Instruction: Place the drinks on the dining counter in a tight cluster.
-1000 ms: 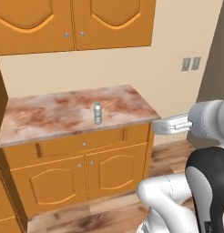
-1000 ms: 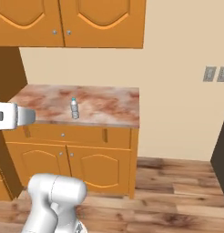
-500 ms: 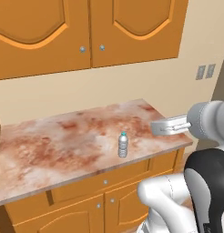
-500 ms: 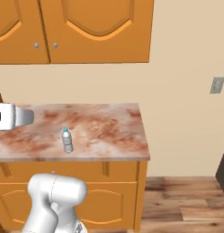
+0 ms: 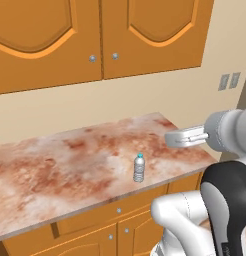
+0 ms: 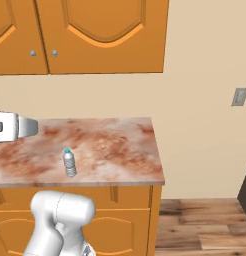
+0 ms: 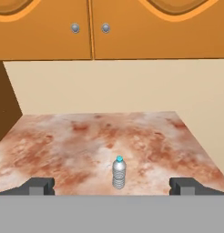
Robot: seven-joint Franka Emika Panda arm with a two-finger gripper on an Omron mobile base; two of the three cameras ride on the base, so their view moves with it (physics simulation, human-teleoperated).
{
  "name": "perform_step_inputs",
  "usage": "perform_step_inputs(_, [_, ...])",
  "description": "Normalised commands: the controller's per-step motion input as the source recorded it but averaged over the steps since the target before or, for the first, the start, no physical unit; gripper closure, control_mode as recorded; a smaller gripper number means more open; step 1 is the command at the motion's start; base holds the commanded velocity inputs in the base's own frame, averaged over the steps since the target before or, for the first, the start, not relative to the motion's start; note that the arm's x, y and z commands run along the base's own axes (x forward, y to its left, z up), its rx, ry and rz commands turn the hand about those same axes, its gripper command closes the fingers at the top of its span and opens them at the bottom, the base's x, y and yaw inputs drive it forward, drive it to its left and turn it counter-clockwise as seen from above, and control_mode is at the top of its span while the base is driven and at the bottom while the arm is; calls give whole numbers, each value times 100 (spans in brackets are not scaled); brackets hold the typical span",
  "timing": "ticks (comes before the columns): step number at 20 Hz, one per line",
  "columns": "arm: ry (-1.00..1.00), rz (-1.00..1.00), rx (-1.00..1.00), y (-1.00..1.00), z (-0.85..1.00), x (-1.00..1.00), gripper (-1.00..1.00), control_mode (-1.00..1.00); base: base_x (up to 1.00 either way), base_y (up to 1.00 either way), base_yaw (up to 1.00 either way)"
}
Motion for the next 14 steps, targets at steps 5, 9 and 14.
perform_step_inputs(5, [0,0,0,0,0,0,-100,100,0,0,0])
perform_step_inputs(9, [0,0,0,0,0,0,-100,100,0,0,0])
perform_step_inputs(14, [1,10,1,-21,0,39,-100,-100,0,0,0])
